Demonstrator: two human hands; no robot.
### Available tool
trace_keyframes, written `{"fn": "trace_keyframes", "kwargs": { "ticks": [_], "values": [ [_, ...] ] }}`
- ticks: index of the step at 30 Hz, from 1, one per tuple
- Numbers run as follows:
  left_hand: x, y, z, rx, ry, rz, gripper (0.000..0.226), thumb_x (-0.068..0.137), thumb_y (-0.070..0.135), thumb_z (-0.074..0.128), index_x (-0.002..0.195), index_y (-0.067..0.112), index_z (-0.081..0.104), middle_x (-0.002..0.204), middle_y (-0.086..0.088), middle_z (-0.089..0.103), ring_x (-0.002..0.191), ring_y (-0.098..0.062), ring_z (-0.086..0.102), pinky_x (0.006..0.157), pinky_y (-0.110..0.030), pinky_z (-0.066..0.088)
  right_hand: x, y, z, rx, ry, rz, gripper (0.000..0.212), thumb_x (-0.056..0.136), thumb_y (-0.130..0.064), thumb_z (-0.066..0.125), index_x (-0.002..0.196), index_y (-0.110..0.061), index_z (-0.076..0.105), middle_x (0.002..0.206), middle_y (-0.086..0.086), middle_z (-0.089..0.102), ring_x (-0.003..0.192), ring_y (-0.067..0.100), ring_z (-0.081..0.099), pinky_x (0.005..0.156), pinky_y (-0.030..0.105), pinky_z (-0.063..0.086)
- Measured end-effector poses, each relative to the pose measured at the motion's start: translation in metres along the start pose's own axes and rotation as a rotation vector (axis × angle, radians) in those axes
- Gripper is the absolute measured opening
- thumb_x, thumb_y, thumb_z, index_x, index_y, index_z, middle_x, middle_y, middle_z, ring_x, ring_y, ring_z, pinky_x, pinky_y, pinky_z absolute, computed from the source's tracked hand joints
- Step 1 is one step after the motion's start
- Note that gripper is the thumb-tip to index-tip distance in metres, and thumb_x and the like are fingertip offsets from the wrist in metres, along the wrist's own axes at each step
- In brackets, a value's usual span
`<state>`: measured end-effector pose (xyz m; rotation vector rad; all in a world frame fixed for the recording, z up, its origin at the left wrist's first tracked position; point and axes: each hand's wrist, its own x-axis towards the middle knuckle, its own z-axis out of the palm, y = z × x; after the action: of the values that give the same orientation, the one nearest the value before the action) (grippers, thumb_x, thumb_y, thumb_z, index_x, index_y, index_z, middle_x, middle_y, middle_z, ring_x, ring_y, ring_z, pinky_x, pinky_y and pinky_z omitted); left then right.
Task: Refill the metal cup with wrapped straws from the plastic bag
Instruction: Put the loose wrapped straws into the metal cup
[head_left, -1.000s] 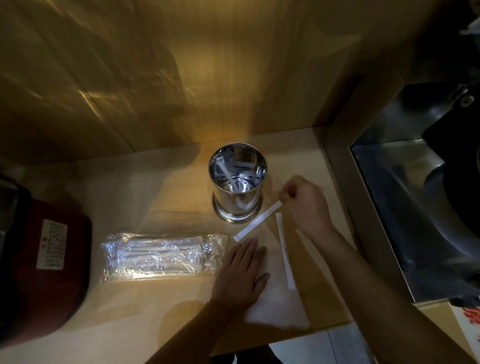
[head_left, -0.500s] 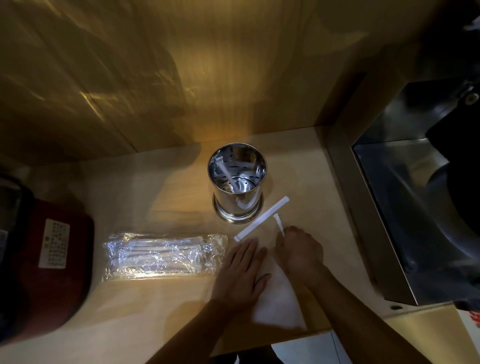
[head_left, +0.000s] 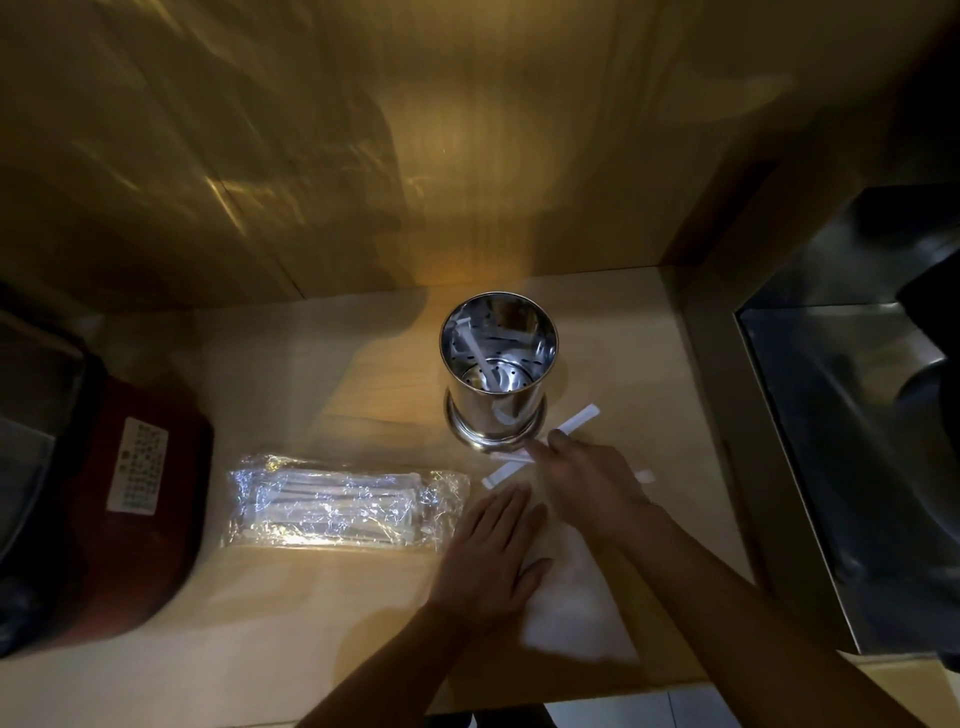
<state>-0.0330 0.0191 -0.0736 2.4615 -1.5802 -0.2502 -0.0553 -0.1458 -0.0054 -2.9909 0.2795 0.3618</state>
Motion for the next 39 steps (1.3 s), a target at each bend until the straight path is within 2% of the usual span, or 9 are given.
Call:
{"fn": "trace_keyframes", "kwargs": {
  "ticks": [5, 8, 17, 20, 23, 27, 30, 34, 39],
  "values": [
    [0.0, -0.001, 0.003, 0.033, 0.045, 0.018, 0.053, 0.085, 0.047, 0.043, 0.124, 0.014, 0.056, 0.133, -0.011, 0.057, 0.125, -0.024, 0.051, 0.105, -0.036, 0.029, 0.012, -0.006, 0.009, -0.016, 0.022, -0.112, 0.037, 0.086, -0.014, 0.043, 0.122, -0.008, 0.05, 0.106, 0.017, 0.064, 0.081, 0.035, 0.067, 0.058, 0.035, 0.046],
    [-0.001, -0.001, 0.004, 0.036, 0.057, 0.019, 0.054, 0.087, 0.048, 0.041, 0.126, 0.015, 0.054, 0.135, -0.011, 0.055, 0.126, -0.023, 0.051, 0.105, -0.035, 0.039, 0.017, -0.001, 0.011, -0.114, -0.011, -0.089, 0.032, 0.078, -0.023, 0.058, 0.107, -0.008, 0.057, 0.085, 0.011, 0.072, 0.071, 0.028, 0.07, 0.058, 0.03, 0.048],
    [-0.002, -0.001, 0.006, 0.041, 0.055, 0.011, 0.053, 0.085, 0.05, 0.044, 0.127, 0.018, 0.054, 0.131, -0.009, 0.059, 0.121, -0.022, 0.055, 0.105, -0.034, 0.029, 0.017, 0.019, 0.013, 0.018, -0.22, -0.014, 0.044, 0.08, -0.033, 0.049, 0.124, -0.031, 0.052, 0.12, 0.002, 0.064, 0.111, 0.023, 0.059, 0.09, 0.033, 0.043],
    [-0.002, -0.001, 0.007, 0.022, 0.072, 0.006, 0.052, 0.086, 0.049, 0.043, 0.125, 0.018, 0.056, 0.132, -0.008, 0.058, 0.122, -0.022, 0.054, 0.105, -0.035, 0.032, 0.014, 0.023, -0.01, 0.238, -0.238, -0.05, 0.03, 0.086, -0.036, 0.044, 0.102, -0.018, 0.061, 0.109, 0.007, 0.065, 0.109, 0.026, 0.055, 0.085, 0.032, 0.035],
    [-0.001, -0.001, 0.006, 0.022, 0.081, 0.003, 0.05, 0.086, 0.05, 0.041, 0.123, 0.019, 0.057, 0.133, -0.008, 0.058, 0.123, -0.021, 0.053, 0.103, -0.033, 0.041, 0.011, 0.02, -0.05, 0.411, -0.164, -0.081, 0.028, 0.09, -0.034, 0.042, 0.074, -0.013, 0.052, 0.076, 0.002, 0.06, 0.087, 0.022, 0.059, 0.065, 0.029, 0.029],
    [-0.002, 0.0, 0.005, 0.031, 0.093, 0.012, 0.05, 0.086, 0.05, 0.042, 0.122, 0.019, 0.058, 0.133, -0.008, 0.058, 0.123, -0.022, 0.053, 0.103, -0.033, 0.041, 0.003, 0.007, -0.109, 0.623, -0.04, -0.1, 0.036, 0.091, -0.035, 0.044, 0.067, -0.014, 0.06, 0.066, 0.011, 0.065, 0.063, 0.021, 0.062, 0.059, 0.035, 0.047],
    [-0.003, 0.001, 0.004, 0.033, 0.09, 0.014, 0.05, 0.087, 0.05, 0.043, 0.124, 0.019, 0.057, 0.135, -0.008, 0.055, 0.125, -0.022, 0.051, 0.102, -0.036, 0.043, -0.003, 0.001, -0.149, 0.846, 0.223, -0.085, 0.037, 0.087, -0.047, 0.046, 0.064, -0.022, 0.06, 0.066, 0.005, 0.066, 0.061, 0.014, 0.064, 0.056, 0.035, 0.049],
    [-0.003, 0.001, 0.001, 0.037, 0.08, 0.003, 0.05, 0.087, 0.05, 0.042, 0.125, 0.021, 0.055, 0.137, -0.007, 0.054, 0.127, -0.021, 0.05, 0.106, -0.033, 0.037, 0.006, -0.001, -0.168, 1.065, 0.638, -0.114, 0.038, 0.088, -0.037, 0.051, 0.071, -0.005, 0.062, 0.062, 0.005, 0.063, 0.057, 0.01, 0.063, 0.049, 0.029, 0.049],
    [-0.003, 0.004, -0.001, 0.012, 0.068, -0.004, 0.049, 0.087, 0.05, 0.043, 0.125, 0.021, 0.056, 0.136, -0.007, 0.054, 0.125, -0.02, 0.051, 0.105, -0.032, 0.029, 0.042, -0.003, -0.139, 0.633, 0.286, 0.119, 0.036, 0.091, -0.034, 0.051, 0.074, -0.005, 0.063, 0.071, 0.015, 0.066, 0.069, 0.032, 0.062, 0.06, 0.038, 0.046]
  ]
}}
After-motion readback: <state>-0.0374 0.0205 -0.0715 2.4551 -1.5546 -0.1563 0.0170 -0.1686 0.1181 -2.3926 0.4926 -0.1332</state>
